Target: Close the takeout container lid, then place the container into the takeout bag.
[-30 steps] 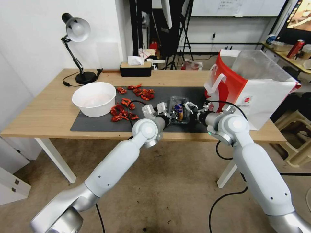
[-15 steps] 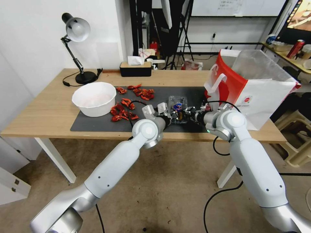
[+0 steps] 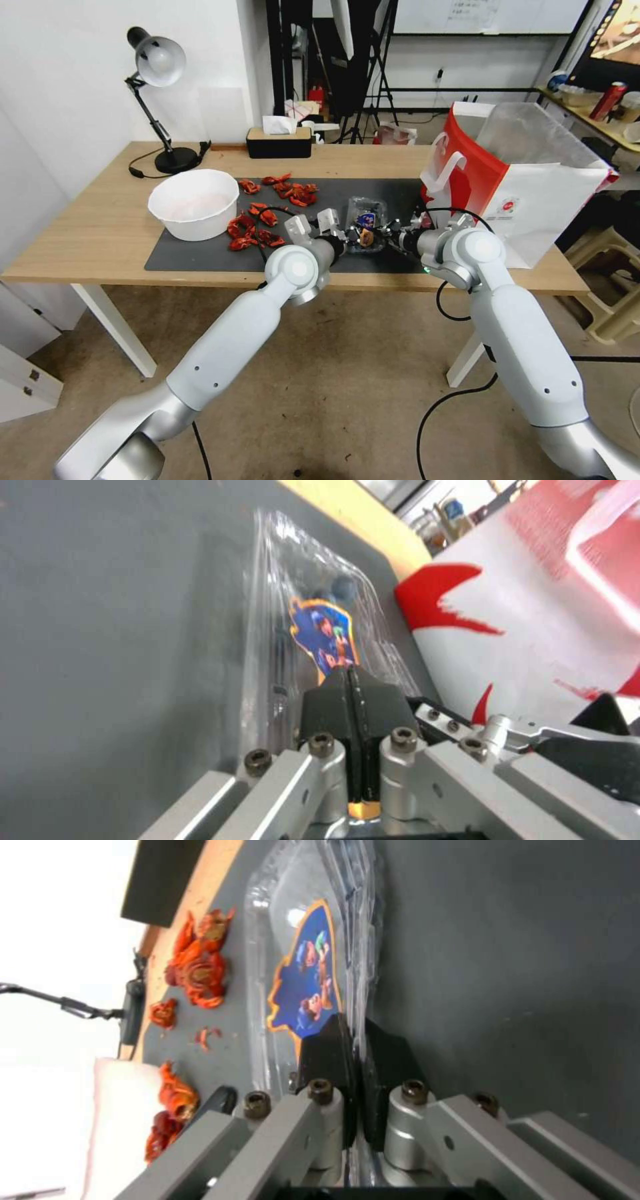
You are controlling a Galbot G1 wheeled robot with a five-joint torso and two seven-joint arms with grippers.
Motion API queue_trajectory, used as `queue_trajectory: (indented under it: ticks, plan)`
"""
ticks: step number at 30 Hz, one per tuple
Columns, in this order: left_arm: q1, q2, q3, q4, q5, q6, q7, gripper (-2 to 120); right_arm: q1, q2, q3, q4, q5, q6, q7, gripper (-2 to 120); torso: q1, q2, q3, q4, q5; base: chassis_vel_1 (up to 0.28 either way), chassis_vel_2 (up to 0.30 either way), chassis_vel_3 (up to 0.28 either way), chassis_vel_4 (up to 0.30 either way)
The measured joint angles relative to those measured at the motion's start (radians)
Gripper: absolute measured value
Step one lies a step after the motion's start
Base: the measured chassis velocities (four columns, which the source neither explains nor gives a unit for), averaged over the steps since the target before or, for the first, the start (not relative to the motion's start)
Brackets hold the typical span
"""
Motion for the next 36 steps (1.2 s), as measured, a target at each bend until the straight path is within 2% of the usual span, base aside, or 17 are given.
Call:
queue_trajectory:
  ticks: [2, 7, 9, 10, 13, 14, 17, 19, 22, 23, 24, 26, 27, 30, 32, 34, 36]
  plan:
    - [0.009, 0.009, -0.009, -0.014, 0.004, 0.000, 0.000, 0, -0.001, -0.001, 0.000, 0.005, -0.001, 0.001, -0.004, 0, 0.000, 0.000, 0.000, 0.0001, 0.0000, 0.000, 0.000, 0.000, 0.000]
    - [0.079, 0.065, -0.073, -0.110, 0.060, 0.002, 0.011, 0, -0.007, -0.013, -0.005, 0.040, -0.013, 0.004, -0.038, 0, 0.000, 0.000, 0.000, 0.0001, -0.0001, 0.000, 0.000, 0.000, 0.000]
    - [0.136, 0.105, -0.122, -0.176, 0.119, 0.001, 0.035, 10, -0.009, -0.025, -0.015, 0.064, -0.034, 0.006, -0.075, 0, 0.000, 0.000, 0.000, 0.0001, -0.0001, 0.000, 0.000, 0.000, 0.000]
    - [0.136, 0.105, -0.122, -0.176, 0.119, 0.001, 0.035, 10, -0.009, -0.025, -0.015, 0.064, -0.034, 0.006, -0.075, 0, 0.000, 0.000, 0.000, 0.0001, -0.0001, 0.000, 0.000, 0.000, 0.000]
    - [0.199, 0.145, -0.178, -0.235, 0.172, -0.004, 0.071, 25, -0.008, -0.035, -0.030, 0.086, -0.087, 0.013, -0.128, 0, 0.000, 0.000, 0.000, 0.0002, 0.0000, 0.000, 0.000, 0.000, 0.000]
    - [0.199, 0.145, -0.178, -0.235, 0.172, -0.004, 0.071, 25, -0.008, -0.035, -0.030, 0.086, -0.087, 0.013, -0.128, 0, 0.000, 0.000, 0.000, 0.0002, 0.0000, 0.000, 0.000, 0.000, 0.000]
    - [0.268, 0.180, -0.223, -0.286, 0.266, -0.026, 0.109, 38, -0.011, -0.049, -0.053, 0.112, -0.190, 0.031, -0.215, 0, 0.000, 0.000, 0.000, 0.0000, 0.0000, 0.000, 0.000, 0.000, 0.000]
    - [0.285, 0.187, -0.232, -0.296, 0.301, -0.036, 0.119, 41, -0.012, -0.052, -0.059, 0.118, -0.215, 0.036, -0.233, 0, 0.000, 0.000, 0.000, 0.0000, -0.0001, 0.000, 0.000, 0.000, 0.000]
    - [0.401, 0.229, -0.279, -0.348, 0.506, -0.108, 0.188, 58, -0.018, -0.077, -0.102, 0.155, -0.416, 0.105, -0.373, 0, 0.000, 0.000, 0.000, 0.0001, -0.0002, 0.000, 0.000, 0.000, 0.000]
    - [0.428, 0.238, -0.292, -0.360, 0.545, -0.119, 0.199, 62, -0.017, -0.084, -0.113, 0.164, -0.479, 0.131, -0.410, 0, 0.000, 0.000, 0.000, 0.0001, -0.0001, 0.000, 0.000, 0.000, 0.000]
    - [0.428, 0.238, -0.292, -0.360, 0.545, -0.119, 0.199, 62, -0.017, -0.084, -0.113, 0.164, -0.479, 0.131, -0.410, 0, 0.000, 0.000, 0.000, 0.0001, -0.0001, 0.000, 0.000, 0.000, 0.000]
    - [0.476, 0.261, -0.313, -0.377, 0.638, -0.152, 0.225, 72, -0.034, -0.112, -0.118, 0.198, -0.677, 0.211, -0.500, 0, 0.000, 0.000, 0.000, 0.0011, 0.0000, 0.000, 0.000, 0.000, 0.000]
    - [0.476, 0.261, -0.313, -0.377, 0.638, -0.152, 0.225, 72, -0.034, -0.112, -0.118, 0.198, -0.677, 0.211, -0.500, 0, 0.000, 0.000, 0.000, 0.0011, 0.0000, 0.000, 0.000, 0.000, 0.000]
    - [0.498, 0.289, -0.327, -0.374, 0.729, -0.193, 0.277, 87, -0.085, -0.172, -0.084, 0.254, -0.933, 0.316, -0.559, 0, 0.000, 0.000, 0.000, -0.0016, 0.0000, 0.000, 0.000, 0.000, 0.000]
    - [0.519, 0.295, -0.343, -0.376, 0.747, -0.202, 0.287, 91, -0.086, -0.185, -0.081, 0.260, -0.994, 0.342, -0.567, 0, 0.000, 0.000, 0.000, -0.0015, 0.0001, 0.000, 0.000, 0.000, 0.000]
    - [0.577, 0.300, -0.380, -0.388, 0.772, -0.219, 0.304, 98, -0.081, -0.208, -0.079, 0.267, -1.084, 0.384, -0.576, 0, 0.000, 0.000, 0.000, 0.0001, 0.0005, 0.000, 0.000, 0.000, 0.000]
    - [0.604, 0.300, -0.396, -0.393, 0.778, -0.224, 0.309, 99, -0.076, -0.217, -0.076, 0.272, -1.105, 0.397, -0.574, 0, 0.000, 0.000, 0.000, 0.0004, 0.0002, 0.000, 0.000, 0.000, 0.000]
